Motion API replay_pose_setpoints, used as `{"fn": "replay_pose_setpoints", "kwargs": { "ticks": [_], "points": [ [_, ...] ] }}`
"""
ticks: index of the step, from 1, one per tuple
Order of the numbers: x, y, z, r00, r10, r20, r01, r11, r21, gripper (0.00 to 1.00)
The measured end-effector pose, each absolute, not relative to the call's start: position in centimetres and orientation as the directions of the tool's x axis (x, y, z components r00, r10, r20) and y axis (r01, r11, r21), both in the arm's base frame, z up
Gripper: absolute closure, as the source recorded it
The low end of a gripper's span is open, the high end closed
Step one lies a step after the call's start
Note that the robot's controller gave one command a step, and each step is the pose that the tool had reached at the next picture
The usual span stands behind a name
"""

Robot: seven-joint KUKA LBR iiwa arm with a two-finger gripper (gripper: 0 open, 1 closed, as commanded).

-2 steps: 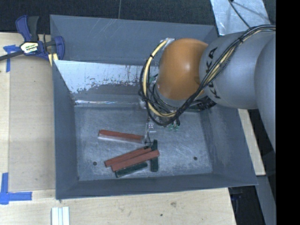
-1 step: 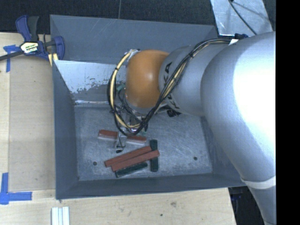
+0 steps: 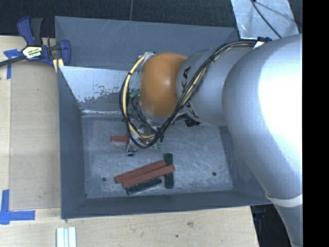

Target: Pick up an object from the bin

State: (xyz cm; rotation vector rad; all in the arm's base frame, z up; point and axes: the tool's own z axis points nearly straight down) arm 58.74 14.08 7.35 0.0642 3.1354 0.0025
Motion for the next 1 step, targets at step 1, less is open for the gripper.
{"fn": "replay_pose_setpoints", "kwargs": {
  "ticks": [1],
  "points": [
    [59.18,14.29,24.3,-0.999,0.053,-0.012,0.053,0.999,0.004,1.0]
  ]
}}
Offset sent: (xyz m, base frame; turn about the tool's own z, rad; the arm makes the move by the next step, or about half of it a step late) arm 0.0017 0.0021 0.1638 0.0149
